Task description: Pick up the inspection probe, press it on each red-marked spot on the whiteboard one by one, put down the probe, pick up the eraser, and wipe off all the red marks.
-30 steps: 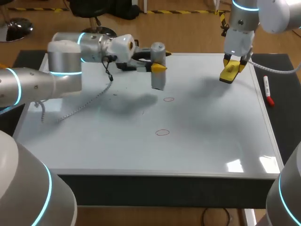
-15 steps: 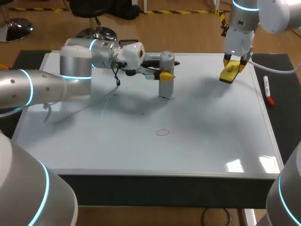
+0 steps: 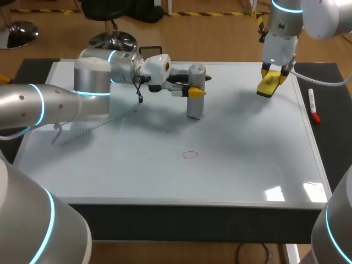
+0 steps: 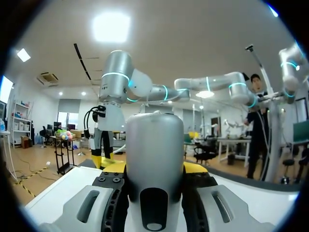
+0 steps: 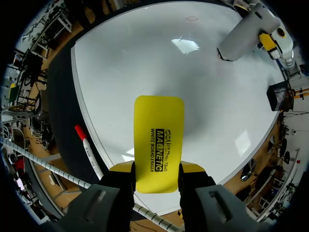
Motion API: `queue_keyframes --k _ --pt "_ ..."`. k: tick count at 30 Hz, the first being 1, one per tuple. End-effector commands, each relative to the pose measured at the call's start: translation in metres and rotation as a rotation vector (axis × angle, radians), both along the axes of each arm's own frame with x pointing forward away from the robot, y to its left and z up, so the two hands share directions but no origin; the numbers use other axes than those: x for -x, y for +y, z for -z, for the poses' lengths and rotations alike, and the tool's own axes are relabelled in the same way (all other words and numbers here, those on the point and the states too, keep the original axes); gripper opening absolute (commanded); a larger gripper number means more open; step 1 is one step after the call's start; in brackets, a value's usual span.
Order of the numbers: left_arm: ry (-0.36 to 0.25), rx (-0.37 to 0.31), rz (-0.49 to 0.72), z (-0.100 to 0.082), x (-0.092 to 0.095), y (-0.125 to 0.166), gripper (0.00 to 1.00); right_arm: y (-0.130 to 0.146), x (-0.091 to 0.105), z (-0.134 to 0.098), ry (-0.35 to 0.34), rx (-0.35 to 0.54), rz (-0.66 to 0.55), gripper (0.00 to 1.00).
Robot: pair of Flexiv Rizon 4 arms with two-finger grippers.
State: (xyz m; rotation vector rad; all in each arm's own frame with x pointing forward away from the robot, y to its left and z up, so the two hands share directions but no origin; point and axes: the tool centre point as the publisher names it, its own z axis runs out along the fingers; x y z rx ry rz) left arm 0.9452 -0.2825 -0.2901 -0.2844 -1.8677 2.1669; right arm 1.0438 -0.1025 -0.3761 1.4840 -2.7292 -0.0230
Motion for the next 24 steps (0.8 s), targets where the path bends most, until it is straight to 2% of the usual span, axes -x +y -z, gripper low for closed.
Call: queue_keyframes --k 1,16,19,24 --pt "0.004 -0.007 0.001 0.006 -0.002 0.0 0.0 -0.001 -0.001 -0.001 0.0 0.003 -0.002 0.0" --pt "0.009 -0.021 0.004 0.009 0.0 -0.002 0.0 -0.001 -0.001 -0.001 0.0 0.003 -0.002 0.0" --pt "0.003 -0.014 0.006 0.001 0.0 0.0 0.0 -0.001 -0.001 -0.001 0.0 0.003 -0.002 0.0" --pt "-0.005 -0.013 -0.008 -0.02 -0.002 0.007 0.0 -0.001 -0.001 -0.001 0.0 0.003 -0.002 0.0"
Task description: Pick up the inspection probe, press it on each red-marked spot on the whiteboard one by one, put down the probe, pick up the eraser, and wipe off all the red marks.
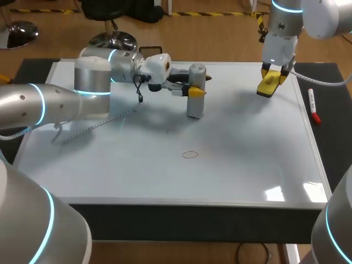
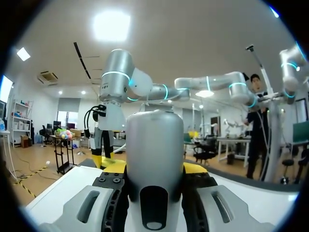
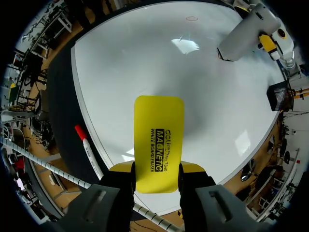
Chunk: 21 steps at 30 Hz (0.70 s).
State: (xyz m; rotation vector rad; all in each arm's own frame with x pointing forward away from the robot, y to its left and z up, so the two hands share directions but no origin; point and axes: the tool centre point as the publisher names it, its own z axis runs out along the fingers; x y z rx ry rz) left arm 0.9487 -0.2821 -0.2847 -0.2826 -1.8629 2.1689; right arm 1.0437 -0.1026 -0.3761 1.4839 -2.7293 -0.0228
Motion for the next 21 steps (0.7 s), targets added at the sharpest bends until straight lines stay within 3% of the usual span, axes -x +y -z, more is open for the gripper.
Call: queue_keyframes --k 1,13,21 --pt "-0.012 -0.015 -0.013 -0.02 0.001 0.009 0.0 0.0 -0.001 -0.001 0.0 0.003 -0.002 0.0" --pt "-0.031 0.018 -0.071 -0.037 -0.008 0.044 0.0 0.0 -0.001 -0.001 0.0 0.003 -0.002 0.0" --pt "-0.038 0.005 -0.207 -0.037 -0.048 0.11 0.0 0.0 -0.001 -0.001 0.0 0.003 -0.002 0.0"
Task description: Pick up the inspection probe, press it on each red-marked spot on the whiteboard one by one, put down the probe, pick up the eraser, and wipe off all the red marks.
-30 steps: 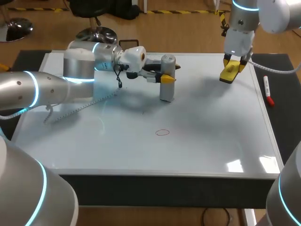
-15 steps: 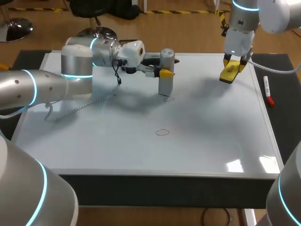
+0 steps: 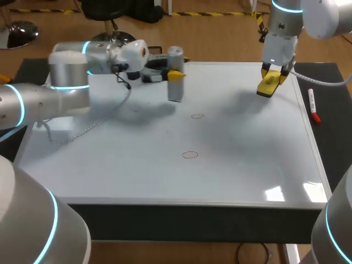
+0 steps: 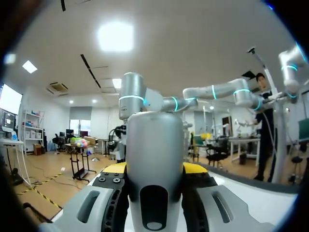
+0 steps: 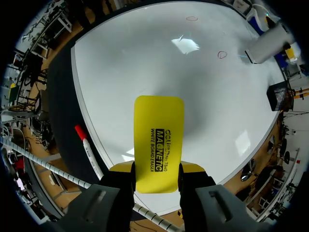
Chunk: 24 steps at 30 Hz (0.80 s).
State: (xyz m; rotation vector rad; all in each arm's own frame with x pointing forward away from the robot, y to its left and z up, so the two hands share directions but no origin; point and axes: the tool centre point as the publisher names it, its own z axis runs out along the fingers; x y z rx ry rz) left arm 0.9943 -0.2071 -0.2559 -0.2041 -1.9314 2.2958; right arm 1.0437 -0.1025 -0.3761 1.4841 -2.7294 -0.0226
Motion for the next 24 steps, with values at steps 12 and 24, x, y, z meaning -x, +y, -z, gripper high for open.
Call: queue_keyframes --k 12,24 --pt "-0.031 -0.037 -0.277 -0.01 -0.049 0.126 0.0 0.0 -0.001 -0.001 0.001 0.003 -0.002 0.0" --pt "-0.027 -0.065 -0.402 -0.011 -0.075 0.185 0.0 0.0 -0.001 -0.001 0.001 0.003 -0.002 0.0"
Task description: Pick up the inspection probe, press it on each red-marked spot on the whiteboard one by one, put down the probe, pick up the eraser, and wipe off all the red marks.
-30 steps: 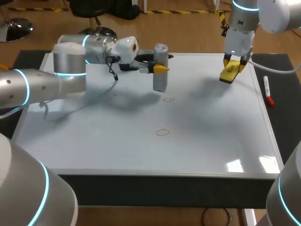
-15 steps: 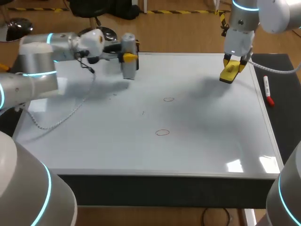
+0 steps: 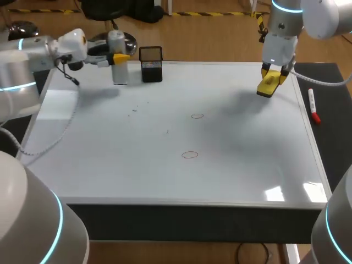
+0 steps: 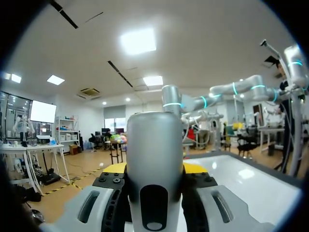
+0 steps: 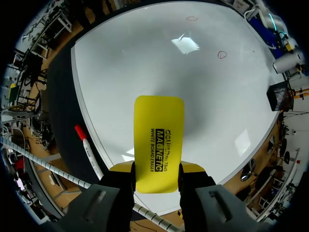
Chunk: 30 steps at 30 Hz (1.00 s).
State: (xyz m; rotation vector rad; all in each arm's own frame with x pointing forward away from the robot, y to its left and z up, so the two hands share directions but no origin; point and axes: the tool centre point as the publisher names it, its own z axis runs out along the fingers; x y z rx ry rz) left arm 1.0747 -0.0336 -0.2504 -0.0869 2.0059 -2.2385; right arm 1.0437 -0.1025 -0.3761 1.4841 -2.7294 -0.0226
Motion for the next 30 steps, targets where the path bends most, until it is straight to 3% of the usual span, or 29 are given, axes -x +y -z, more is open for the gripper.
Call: queue_keyframes --k 1,14,30 --pt "0.002 -0.006 -0.08 -0.006 0.004 0.016 0.0 0.0 -0.001 -0.001 0.001 0.003 -0.002 0.0" --pt "-0.024 0.033 -0.17 -0.007 -0.003 0.057 0.0 0.0 -0.001 -0.001 0.001 0.003 -0.002 0.0" --pt "-0.02 0.048 -0.184 -0.009 -0.002 0.062 0.0 0.0 -0.001 -0.001 0.001 0.003 -0.002 0.0"
